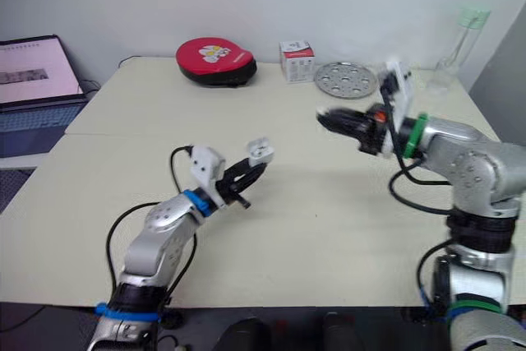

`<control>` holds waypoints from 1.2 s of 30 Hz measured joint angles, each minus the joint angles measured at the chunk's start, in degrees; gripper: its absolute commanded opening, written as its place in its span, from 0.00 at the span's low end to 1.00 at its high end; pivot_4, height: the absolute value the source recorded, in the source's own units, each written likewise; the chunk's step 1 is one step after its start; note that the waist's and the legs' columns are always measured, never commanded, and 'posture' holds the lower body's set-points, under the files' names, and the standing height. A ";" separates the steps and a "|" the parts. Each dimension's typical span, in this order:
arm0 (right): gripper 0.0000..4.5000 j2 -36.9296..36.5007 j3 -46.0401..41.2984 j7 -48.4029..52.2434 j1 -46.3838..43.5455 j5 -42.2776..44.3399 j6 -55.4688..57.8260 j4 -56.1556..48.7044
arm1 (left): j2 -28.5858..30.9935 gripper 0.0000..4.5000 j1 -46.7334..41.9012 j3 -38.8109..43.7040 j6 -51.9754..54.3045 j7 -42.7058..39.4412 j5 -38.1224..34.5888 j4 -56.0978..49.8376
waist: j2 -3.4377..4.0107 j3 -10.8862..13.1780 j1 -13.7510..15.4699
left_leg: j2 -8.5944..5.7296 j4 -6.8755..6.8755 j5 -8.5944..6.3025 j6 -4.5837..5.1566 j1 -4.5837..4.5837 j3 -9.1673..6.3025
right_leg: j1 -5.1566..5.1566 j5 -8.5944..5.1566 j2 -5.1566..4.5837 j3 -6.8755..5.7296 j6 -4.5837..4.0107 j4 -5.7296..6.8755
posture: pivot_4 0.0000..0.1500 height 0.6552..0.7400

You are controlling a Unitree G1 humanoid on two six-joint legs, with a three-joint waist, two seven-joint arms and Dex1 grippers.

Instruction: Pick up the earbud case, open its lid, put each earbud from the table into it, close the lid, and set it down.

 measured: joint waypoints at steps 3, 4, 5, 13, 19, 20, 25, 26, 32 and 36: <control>0.09 4.19 3.61 -3.45 1.40 -5.25 -11.23 -1.38 | -1.40 0.17 -5.39 -0.15 -0.30 -1.97 -0.79 2.21 | 0.00 0.00 -0.02 | -0.07 0.08 -0.02 0.05 -0.05 0.11 | -0.03 0.04 -0.07 0.10 0.02 -0.02 | 1.00 1.00; 0.09 5.07 4.69 -4.27 2.28 -6.77 -14.02 -1.44 | -1.70 0.17 -6.68 -0.16 -0.44 -2.65 -1.21 2.51 | 0.00 -0.01 -0.09 | -0.07 0.08 -0.03 0.05 -0.03 0.15 | -0.04 0.04 -0.07 0.14 0.02 -0.01 | 1.00 1.00; 0.09 6.10 5.34 -5.36 3.27 -8.05 -16.40 -1.50 | -1.98 0.17 -7.61 -0.18 -0.58 -3.13 -1.43 2.88 | -0.01 -0.01 -0.12 | -0.06 0.07 -0.03 0.05 -0.01 0.15 | -0.03 0.04 -0.07 0.13 0.01 0.01 | 1.00 1.00; 0.09 10.98 12.31 -10.47 11.00 -16.25 -28.58 -0.87 | -3.44 0.17 -11.07 -1.11 0.13 -6.36 -2.92 4.07 | 0.01 0.00 -0.76 | 0.06 0.02 0.01 -0.01 0.07 0.14 | -0.09 0.03 0.03 0.12 -0.02 0.15 | 1.00 1.00; 0.09 11.62 13.37 -11.66 11.71 -18.16 -31.60 -0.58 | -3.47 0.17 -13.14 -1.05 0.11 -7.63 -3.62 5.79 | 0.01 0.00 -0.77 | 0.05 0.02 0.02 -0.01 0.09 0.15 | -0.07 0.03 0.04 0.14 -0.02 0.12 | 1.00 1.00; 0.09 11.51 13.36 -11.72 12.15 -18.48 -31.89 -0.36 | -3.45 0.17 -13.13 -1.06 0.11 -7.74 -3.63 5.84 | 0.01 0.00 -0.78 | 0.05 0.02 0.01 -0.01 0.08 0.15 | -0.07 0.03 0.04 0.14 -0.02 0.11 | 1.00 1.00; 0.09 10.87 13.09 -11.91 13.56 -18.57 -32.60 0.53 | -3.15 0.17 -13.11 -1.06 0.16 -8.49 -3.86 5.88 | 0.01 0.00 -0.77 | 0.05 0.02 0.01 -0.01 0.09 0.17 | -0.08 0.03 0.04 0.16 -0.03 0.12 | 1.00 1.00; 0.09 10.60 12.98 -12.00 13.57 -18.54 -32.62 0.54 | -3.02 0.17 -13.11 -1.06 0.16 -8.78 -3.92 5.88 | 0.01 0.00 -0.78 | 0.05 0.02 0.02 -0.01 0.10 0.17 | -0.07 0.03 0.04 0.16 -0.03 0.13 | 1.00 1.00; 0.09 10.53 11.68 -12.50 13.79 -17.64 -32.25 1.55 | -2.77 0.17 -13.07 -1.06 0.73 -9.04 -4.52 5.81 | 0.01 0.00 -0.78 | 0.05 0.01 0.02 -0.01 0.10 0.17 | -0.08 0.03 0.04 0.16 -0.03 0.13 | 1.00 1.00; 0.09 9.90 11.65 -11.94 14.17 -16.24 -31.43 1.56 | -2.70 0.17 -13.07 -1.06 0.90 -9.13 -4.72 5.81 | 0.01 0.00 -0.77 | 0.05 0.01 0.01 -0.01 0.09 0.17 | -0.08 0.03 0.04 0.17 -0.03 0.11 | 1.00 1.00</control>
